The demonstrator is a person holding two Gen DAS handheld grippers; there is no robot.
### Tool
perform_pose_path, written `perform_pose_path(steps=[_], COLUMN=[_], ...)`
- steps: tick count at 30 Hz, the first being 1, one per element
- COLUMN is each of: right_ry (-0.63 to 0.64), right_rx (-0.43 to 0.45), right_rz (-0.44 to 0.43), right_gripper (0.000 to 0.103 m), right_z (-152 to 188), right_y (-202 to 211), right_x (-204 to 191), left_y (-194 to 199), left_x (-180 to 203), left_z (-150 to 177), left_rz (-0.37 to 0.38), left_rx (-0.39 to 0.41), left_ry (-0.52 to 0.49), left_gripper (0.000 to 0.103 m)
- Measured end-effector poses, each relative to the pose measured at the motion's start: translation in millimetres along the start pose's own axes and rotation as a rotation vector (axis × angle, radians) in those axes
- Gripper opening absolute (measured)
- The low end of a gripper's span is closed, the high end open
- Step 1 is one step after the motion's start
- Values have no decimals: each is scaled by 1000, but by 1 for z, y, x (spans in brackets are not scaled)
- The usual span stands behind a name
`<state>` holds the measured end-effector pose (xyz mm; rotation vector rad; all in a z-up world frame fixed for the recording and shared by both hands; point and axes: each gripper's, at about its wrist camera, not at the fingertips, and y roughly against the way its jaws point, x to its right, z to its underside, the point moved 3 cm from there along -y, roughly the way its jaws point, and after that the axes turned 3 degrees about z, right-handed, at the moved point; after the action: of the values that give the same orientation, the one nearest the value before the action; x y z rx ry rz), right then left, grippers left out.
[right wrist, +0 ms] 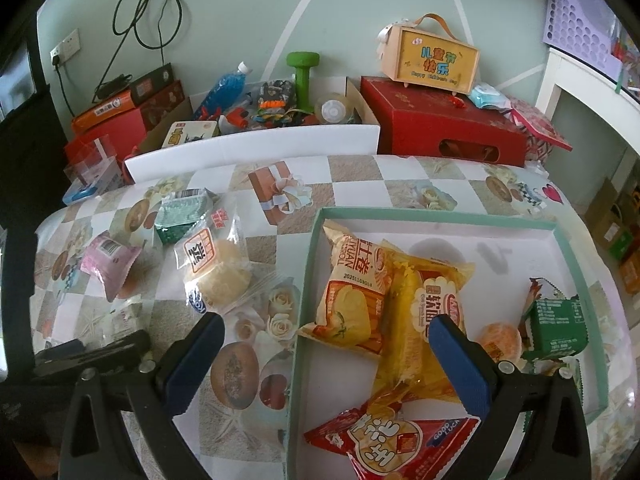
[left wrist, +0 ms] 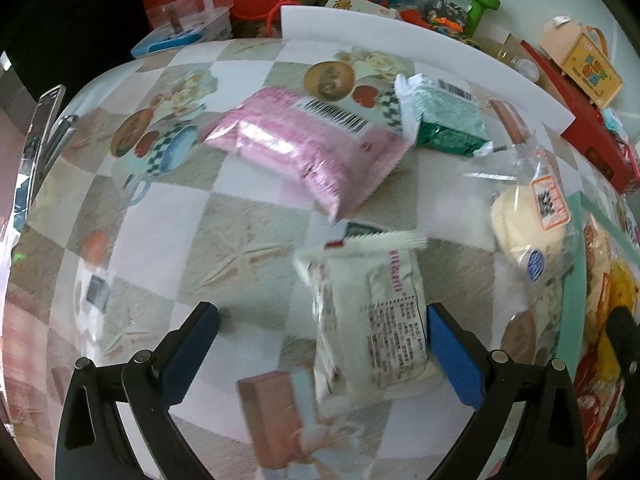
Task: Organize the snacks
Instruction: 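Reach the left tool to the white-cream snack bag and close on it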
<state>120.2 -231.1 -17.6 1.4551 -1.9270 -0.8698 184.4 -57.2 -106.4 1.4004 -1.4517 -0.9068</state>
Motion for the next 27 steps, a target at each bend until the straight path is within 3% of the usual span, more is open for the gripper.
perform_pose_path(steps=[7, 11, 13, 18, 21, 27], right_ry=[4, 17, 31, 78, 74, 110], right_rx=[-1, -5, -7, -9, -17, -24], right_rz=[-1, 1, 5, 3, -41, -55], right_gripper=[103, 103, 103, 103, 103, 103], right_z=[1, 2, 3, 4, 4, 0], right_y=[0, -1, -1, -3, -3, -7], right_x=[-2, -6, -10, -23, -31, -49], left_y=[0, 1, 3, 17, 23, 33], left_x=[-13, -19, -23, -38, -40, -55], left_z=[13, 16, 17, 19, 16, 8], left_rz=[0, 37, 54, 91, 115, 137], left_rx=[-4, -11, -12, -6, -8, -6], left_ry=[5, 23, 29, 20, 15, 48], left_gripper=[101, 101, 96, 73, 64, 64])
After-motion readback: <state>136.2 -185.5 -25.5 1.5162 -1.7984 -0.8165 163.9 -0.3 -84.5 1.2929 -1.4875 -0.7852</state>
